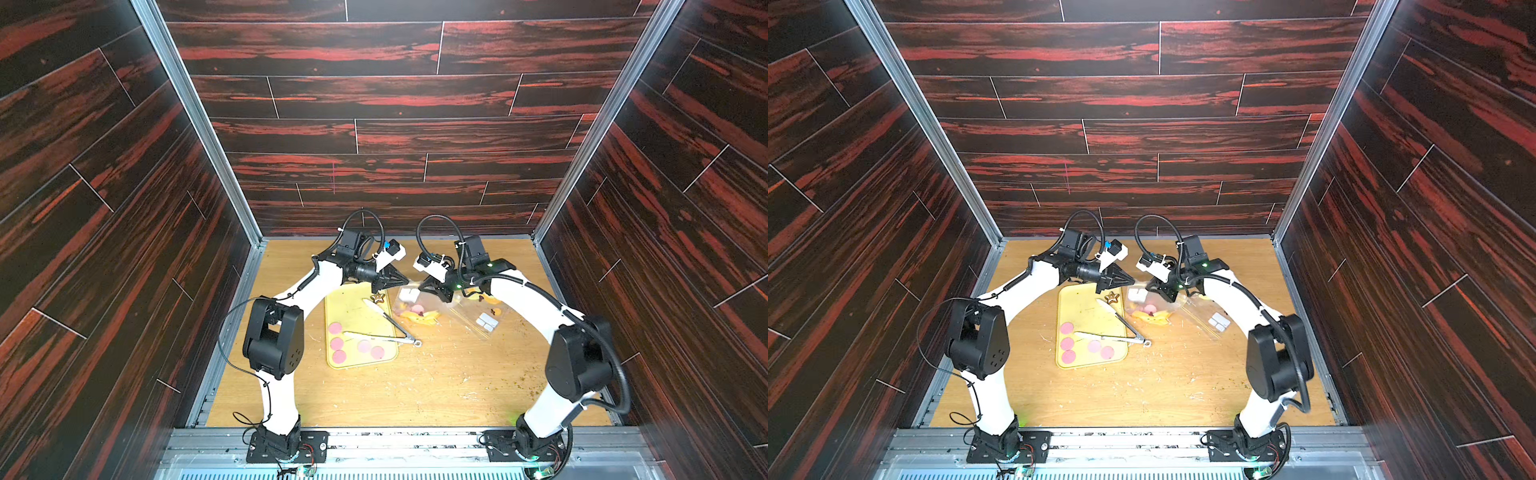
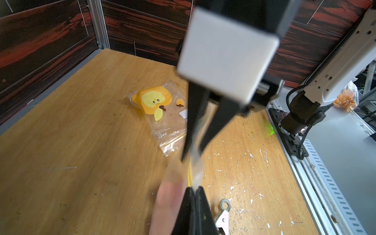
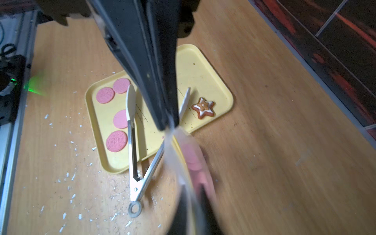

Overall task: Put the cookies into a resealable bag to prevent moisture
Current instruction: Close the ziploc bag at the center of the board.

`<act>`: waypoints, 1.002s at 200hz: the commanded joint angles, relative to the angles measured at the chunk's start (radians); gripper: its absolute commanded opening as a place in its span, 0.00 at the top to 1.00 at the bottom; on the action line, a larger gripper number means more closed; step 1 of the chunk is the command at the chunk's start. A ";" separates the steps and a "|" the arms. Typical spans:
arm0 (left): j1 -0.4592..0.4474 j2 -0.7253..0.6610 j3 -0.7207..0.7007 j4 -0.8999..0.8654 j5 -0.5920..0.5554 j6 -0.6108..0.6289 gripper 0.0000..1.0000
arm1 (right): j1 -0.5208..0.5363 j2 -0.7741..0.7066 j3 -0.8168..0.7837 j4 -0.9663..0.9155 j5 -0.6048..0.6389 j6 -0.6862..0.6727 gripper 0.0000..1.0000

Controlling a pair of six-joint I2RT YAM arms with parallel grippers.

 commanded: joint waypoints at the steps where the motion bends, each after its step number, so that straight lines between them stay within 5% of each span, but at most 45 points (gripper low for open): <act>1: 0.010 -0.042 0.034 -0.034 0.025 0.041 1.00 | -0.028 -0.056 -0.025 -0.007 0.004 0.006 0.78; 16: 0.011 -0.041 0.035 -0.038 0.024 0.046 1.00 | -0.042 -0.061 -0.024 -0.019 -0.006 0.021 1.00; 46: 0.011 -0.044 0.039 -0.044 0.025 0.046 1.00 | -0.049 -0.080 -0.047 -0.030 0.027 -0.001 1.00; 71: 0.011 -0.042 0.040 -0.043 0.024 0.047 1.00 | -0.060 -0.097 -0.072 -0.018 0.028 -0.003 0.69; 81: 0.011 -0.039 0.043 -0.045 0.024 0.046 1.00 | -0.061 -0.098 -0.074 -0.016 0.008 -0.007 0.67; 102: 0.011 -0.038 0.047 -0.046 0.025 0.043 1.00 | -0.060 -0.073 -0.060 -0.030 -0.001 -0.010 0.68; 114: 0.012 -0.041 0.047 -0.049 0.024 0.044 1.00 | -0.062 -0.060 -0.048 -0.048 0.030 -0.007 0.90; 125: 0.013 -0.043 0.047 -0.057 0.019 0.051 1.00 | -0.074 -0.073 -0.059 -0.039 0.026 0.004 1.00; 153: 0.016 -0.043 0.050 -0.064 0.018 0.053 1.00 | -0.090 -0.116 -0.100 -0.023 0.071 0.011 1.00; 176: 0.016 -0.043 0.055 -0.066 0.016 0.052 1.00 | -0.092 -0.137 -0.131 -0.006 0.093 0.013 0.73; 193: 0.016 -0.043 0.056 -0.066 0.016 0.052 1.00 | -0.093 -0.147 -0.147 -0.001 0.102 0.014 0.73; 200: 0.016 -0.043 0.056 -0.067 0.016 0.052 1.00 | -0.096 -0.147 -0.145 -0.009 0.109 0.016 0.81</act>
